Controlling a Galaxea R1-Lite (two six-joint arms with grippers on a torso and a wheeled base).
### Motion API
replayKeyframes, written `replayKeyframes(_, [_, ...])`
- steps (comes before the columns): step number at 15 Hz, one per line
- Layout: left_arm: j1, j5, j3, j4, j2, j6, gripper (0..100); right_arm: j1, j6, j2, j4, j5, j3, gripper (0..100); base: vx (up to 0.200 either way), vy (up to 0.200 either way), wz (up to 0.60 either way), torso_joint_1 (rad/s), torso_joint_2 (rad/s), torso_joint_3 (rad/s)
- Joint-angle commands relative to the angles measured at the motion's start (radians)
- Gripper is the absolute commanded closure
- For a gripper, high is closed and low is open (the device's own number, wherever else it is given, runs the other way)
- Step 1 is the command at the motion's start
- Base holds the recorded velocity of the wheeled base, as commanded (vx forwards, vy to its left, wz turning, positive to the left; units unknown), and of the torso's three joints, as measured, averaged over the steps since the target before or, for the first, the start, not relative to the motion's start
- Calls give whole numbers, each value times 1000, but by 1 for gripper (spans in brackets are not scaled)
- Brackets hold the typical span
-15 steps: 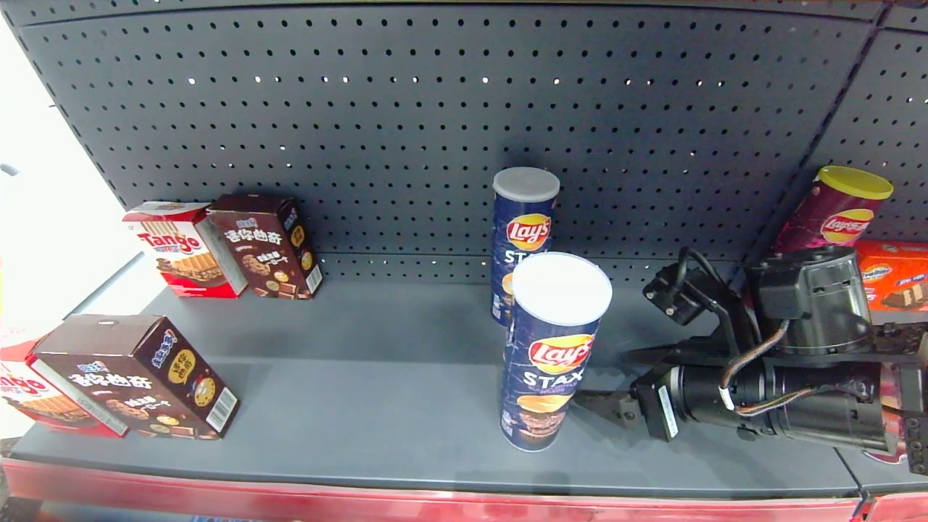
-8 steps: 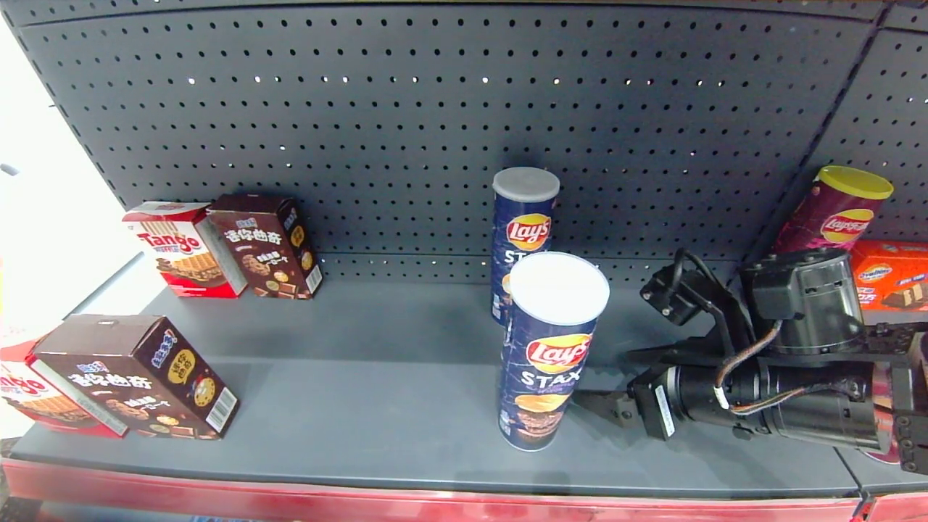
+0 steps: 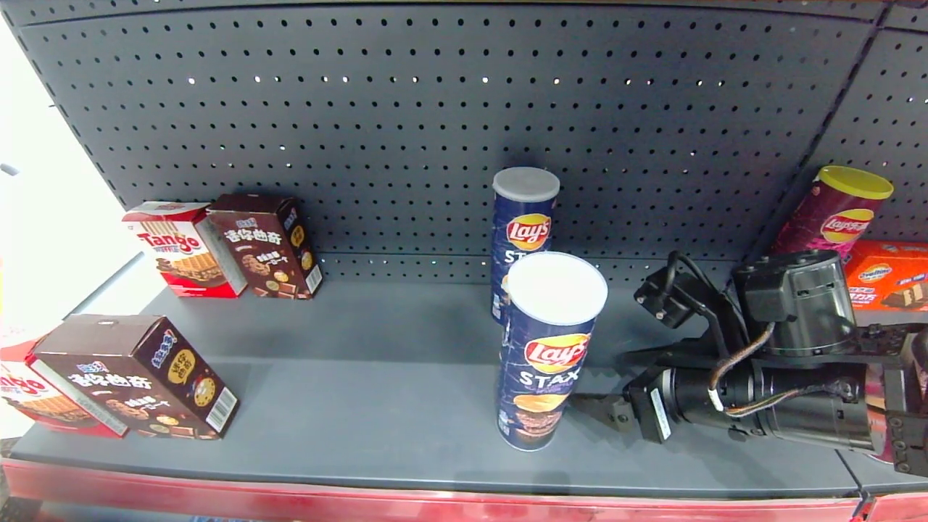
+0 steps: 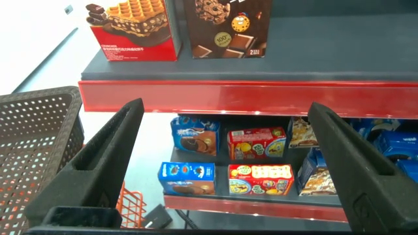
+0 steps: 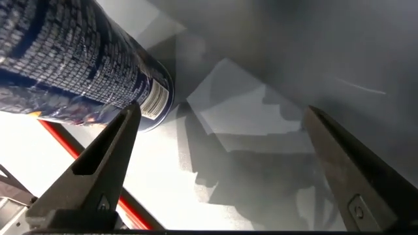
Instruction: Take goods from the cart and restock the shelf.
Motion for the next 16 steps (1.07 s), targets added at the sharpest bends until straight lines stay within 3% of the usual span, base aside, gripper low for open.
replayKeyframes(1, [0, 0, -2, 0, 0, 0, 0, 5, -1, 4, 0, 0, 0, 0, 0, 0, 0, 0, 0, 0])
replayKeyframes(11, [0, 0, -2, 0, 2, -2, 0, 10, -1, 18, -2, 0, -26, 0, 0, 0, 0, 0, 0, 0])
replayKeyframes(16, [0, -1, -2, 0, 0, -2, 0, -23, -1, -99, -15, -1, -26, 0, 0, 0, 0, 0, 0, 0])
